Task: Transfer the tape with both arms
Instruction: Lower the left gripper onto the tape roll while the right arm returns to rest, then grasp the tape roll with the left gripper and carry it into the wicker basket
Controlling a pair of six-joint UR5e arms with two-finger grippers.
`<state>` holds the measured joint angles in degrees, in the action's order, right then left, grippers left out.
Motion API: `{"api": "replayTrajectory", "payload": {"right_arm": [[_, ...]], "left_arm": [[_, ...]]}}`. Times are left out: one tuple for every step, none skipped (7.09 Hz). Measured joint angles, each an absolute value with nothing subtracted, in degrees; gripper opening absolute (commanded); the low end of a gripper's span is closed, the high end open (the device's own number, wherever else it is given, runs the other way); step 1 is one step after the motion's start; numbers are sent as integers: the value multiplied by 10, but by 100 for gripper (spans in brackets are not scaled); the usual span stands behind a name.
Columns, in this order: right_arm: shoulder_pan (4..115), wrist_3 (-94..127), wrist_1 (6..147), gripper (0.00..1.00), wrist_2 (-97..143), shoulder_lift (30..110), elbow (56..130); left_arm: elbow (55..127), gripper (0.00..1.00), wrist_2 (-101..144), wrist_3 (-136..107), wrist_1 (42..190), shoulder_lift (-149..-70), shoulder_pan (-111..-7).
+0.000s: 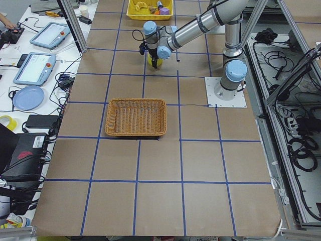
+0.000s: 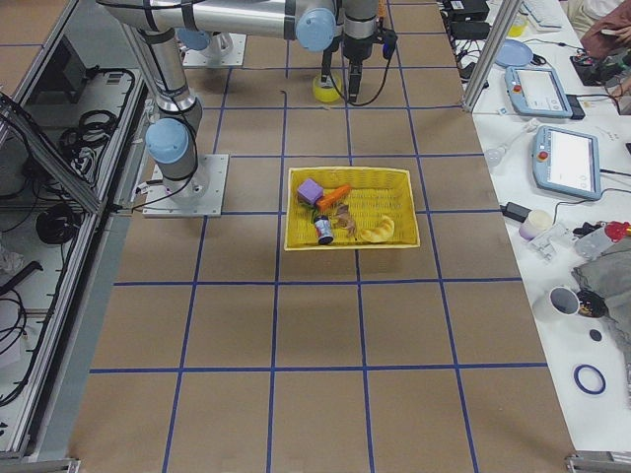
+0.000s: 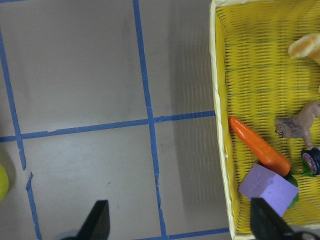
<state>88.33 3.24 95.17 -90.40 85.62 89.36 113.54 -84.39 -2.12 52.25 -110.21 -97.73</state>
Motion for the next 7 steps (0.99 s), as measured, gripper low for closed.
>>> {"api": "replayTrajectory", "payload": {"right_arm": [[885,12,951,100,-872,859,892],[886,-5,951,100,-866,860,893],[886,-11,950,100,-884,860,895],[886,-13,951,100,-898,859,898],[885,-14,953,100,-907,858,900],[884,-14,956,100,-911,858,900],[884,-14,957,100,-913,857,901]], "left_arm": [[1133,5,-845,-19,508,-1111,-977],[1133,0,-845,-15,502,-1114,-977],[1132,0,-846,-12,500,-1111,-977],[1131,0,-850,-9,502,-1104,-976],[1127,0,-869,-4,508,-1095,-970],[1114,0,-899,19,525,-1083,-953],[1082,0,-917,62,568,-1070,-914]]}}
